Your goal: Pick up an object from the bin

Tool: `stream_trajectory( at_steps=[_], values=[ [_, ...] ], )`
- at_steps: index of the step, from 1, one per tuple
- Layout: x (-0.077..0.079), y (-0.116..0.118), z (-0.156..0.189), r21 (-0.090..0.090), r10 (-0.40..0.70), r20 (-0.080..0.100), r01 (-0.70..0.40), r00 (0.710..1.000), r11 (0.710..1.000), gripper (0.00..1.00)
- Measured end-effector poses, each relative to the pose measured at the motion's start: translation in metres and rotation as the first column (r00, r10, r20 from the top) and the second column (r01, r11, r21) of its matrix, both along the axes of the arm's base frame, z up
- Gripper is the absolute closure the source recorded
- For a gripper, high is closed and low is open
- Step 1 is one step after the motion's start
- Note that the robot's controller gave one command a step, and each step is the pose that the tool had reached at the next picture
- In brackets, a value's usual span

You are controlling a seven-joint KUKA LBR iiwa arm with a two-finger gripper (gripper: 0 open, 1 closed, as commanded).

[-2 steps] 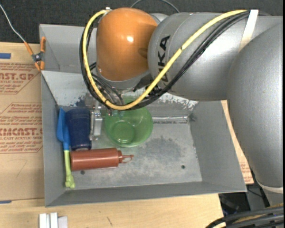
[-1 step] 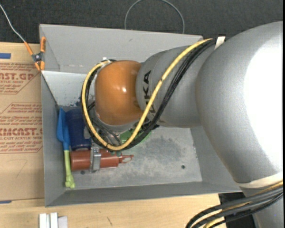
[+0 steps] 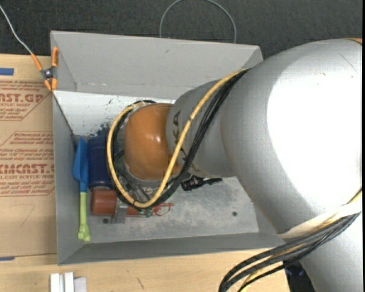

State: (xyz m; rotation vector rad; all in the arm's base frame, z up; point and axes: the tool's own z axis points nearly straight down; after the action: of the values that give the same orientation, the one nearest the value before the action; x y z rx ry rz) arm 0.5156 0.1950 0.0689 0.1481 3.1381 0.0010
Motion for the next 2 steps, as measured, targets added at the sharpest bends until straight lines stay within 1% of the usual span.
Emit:
stream_trajectory(
  at_steps=[1, 2],
  values=[
    [0.0, 0.0, 0.0, 0.0, 0.0, 0.0, 0.0, 1.0, 1.0, 1.0],
    [-0.012, 0.019, 0.0, -0.001, -0.003, -0.004, 0.003, 1.0, 1.0, 1.0]
  ],
)
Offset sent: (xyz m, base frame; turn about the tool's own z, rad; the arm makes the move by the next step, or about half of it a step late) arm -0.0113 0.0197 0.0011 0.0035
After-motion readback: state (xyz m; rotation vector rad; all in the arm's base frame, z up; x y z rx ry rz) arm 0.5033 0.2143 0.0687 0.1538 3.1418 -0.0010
